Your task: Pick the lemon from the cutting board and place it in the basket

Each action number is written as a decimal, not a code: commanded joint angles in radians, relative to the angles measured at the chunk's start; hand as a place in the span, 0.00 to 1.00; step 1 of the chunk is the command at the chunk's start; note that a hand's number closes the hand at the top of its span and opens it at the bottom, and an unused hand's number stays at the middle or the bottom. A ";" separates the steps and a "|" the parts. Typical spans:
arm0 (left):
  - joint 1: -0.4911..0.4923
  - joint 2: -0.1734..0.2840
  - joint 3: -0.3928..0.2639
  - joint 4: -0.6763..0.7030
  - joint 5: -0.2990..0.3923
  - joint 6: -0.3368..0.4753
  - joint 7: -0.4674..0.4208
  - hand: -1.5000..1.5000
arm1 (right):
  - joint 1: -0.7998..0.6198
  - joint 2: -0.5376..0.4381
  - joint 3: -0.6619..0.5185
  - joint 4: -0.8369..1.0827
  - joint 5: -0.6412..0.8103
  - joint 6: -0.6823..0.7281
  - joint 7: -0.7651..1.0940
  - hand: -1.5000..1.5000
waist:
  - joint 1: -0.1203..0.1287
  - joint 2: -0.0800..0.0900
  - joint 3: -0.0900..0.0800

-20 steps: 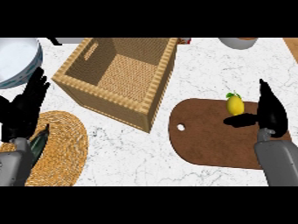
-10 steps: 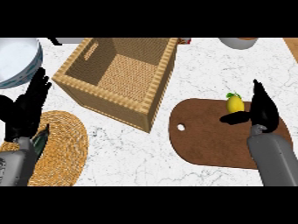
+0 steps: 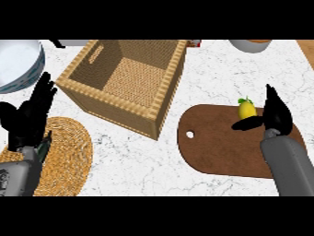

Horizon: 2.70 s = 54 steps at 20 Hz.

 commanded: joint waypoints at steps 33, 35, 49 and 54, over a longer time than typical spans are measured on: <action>-0.116 -0.052 -0.115 0.027 -0.006 -0.092 0.004 0.50 | -0.091 0.196 0.718 -0.141 -0.364 -0.208 -0.165 1.00 | 0.249 0.031 0.018; -0.131 -0.060 -0.114 0.037 -0.007 -0.084 0.004 0.50 | -0.095 0.197 0.769 -0.196 -0.413 -0.292 -0.164 1.00 | 0.243 0.030 0.017; -0.125 -0.049 -0.089 0.066 -0.015 -0.063 0.014 0.50 | -0.444 0.197 1.011 -0.236 -0.389 -0.721 0.246 1.00 | 0.167 0.001 0.000; -0.126 -0.025 -0.061 0.080 -0.010 -0.064 0.006 0.50 | -0.572 0.197 0.984 -0.208 -0.392 -0.824 0.363 1.00 | 0.154 0.003 -0.001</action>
